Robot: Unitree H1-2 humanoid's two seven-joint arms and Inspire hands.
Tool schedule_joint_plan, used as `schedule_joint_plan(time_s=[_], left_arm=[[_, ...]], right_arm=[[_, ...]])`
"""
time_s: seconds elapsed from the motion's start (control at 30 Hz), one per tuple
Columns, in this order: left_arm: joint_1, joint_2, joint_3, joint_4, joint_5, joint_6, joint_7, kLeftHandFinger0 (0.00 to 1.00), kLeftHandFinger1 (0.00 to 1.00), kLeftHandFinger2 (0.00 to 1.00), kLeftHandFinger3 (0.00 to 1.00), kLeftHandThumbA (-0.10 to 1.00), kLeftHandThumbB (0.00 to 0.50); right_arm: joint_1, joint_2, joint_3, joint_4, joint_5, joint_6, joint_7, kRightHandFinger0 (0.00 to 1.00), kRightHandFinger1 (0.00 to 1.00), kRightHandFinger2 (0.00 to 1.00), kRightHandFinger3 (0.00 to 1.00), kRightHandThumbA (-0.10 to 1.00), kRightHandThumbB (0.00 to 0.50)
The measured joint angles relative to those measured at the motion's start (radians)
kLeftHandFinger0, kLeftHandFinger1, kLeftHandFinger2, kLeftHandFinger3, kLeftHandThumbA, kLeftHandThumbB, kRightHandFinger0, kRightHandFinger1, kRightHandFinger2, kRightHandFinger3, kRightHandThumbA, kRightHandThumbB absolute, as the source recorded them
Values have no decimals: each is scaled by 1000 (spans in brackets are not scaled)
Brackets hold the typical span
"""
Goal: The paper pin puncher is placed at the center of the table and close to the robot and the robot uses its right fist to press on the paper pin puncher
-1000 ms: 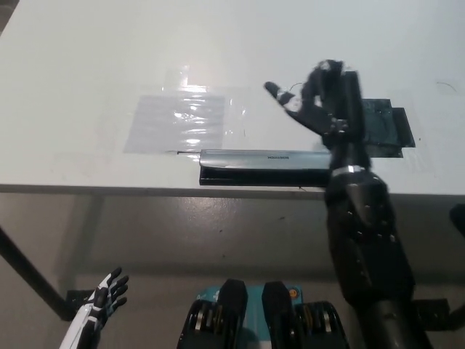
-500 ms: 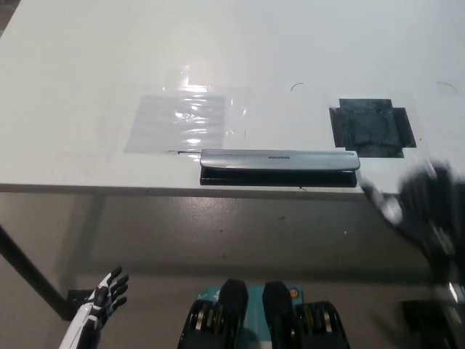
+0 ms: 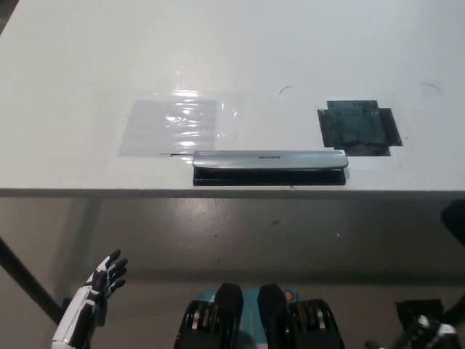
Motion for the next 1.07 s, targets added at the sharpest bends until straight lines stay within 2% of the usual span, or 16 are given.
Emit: schedule_joint_plan(time_s=[0.07,0.13,0.17,0.2,0.3,0.37,0.47,0.57,0.7,0.77,0.8,0.87,0.97,1.07], left_arm=[[0,0,1,0,-1,0,-1,1000,1000,1000,1000,1000,160],[-1,0,4,0,-2,0,-1,1000,1000,1000,1000,1000,176],[-1,0,4,0,-3,0,-1,1000,1000,1000,1000,1000,170],[-2,0,5,0,-3,0,-1,1000,1000,1000,1000,1000,168],[-11,0,6,0,-5,0,-2,1000,1000,1000,1000,1000,172],[-15,0,8,0,-7,0,-2,1000,1000,1000,1000,1000,172],[-13,0,8,-1,-9,0,-5,1000,1000,1000,1000,1000,179],[-11,0,11,-2,-10,0,-8,1000,1000,1000,1000,1000,225],[-9,0,15,-3,-14,1,-9,1000,1000,1000,1000,1000,241],[-9,0,17,-3,-17,2,-9,1000,1000,1000,1000,1000,227],[-9,0,18,-3,-17,2,-9,1000,1000,1000,1000,1000,196],[-8,0,18,-3,-17,3,-9,1000,1000,1000,1000,1000,176],[-5,0,18,-4,-17,5,-9,1000,1000,1000,1000,1000,168],[-2,0,18,-4,-17,6,-9,1000,1000,1000,1000,1000,140]], right_arm=[[-42,-17,10,65,5,3,28,1000,1000,1000,1000,1000,319],[-75,-26,13,106,5,2,47,1000,1000,1000,1000,1000,317],[-87,-27,13,117,6,-1,53,1000,1000,1000,1000,1000,289],[-99,-27,13,130,8,-8,63,1000,1000,1000,1000,1000,286],[-119,-23,11,166,10,-45,78,1000,1000,1000,1000,1000,339],[-117,-19,9,185,10,-69,85,1000,1000,1000,1000,1000,357],[-112,-17,9,199,9,-93,93,1000,1000,1000,1000,1000,350],[-111,-17,9,205,0,-114,97,1000,1000,1000,1000,1000,340],[-113,-17,10,207,-5,-131,103,1000,1000,1000,1000,1000,335],[-114,-17,9,208,-7,-140,104,1000,1000,1000,1000,1000,336],[-114,-17,9,209,-9,-143,105,1000,1000,1000,1000,1000,335],[-115,-17,9,210,-12,-147,105,1000,1000,1000,1000,1000,342],[-115,-17,9,210,-19,-151,104,1000,1000,1000,1000,1000,368],[-115,-17,9,210,-24,-153,104,1000,1000,1000,1000,1000,344]])
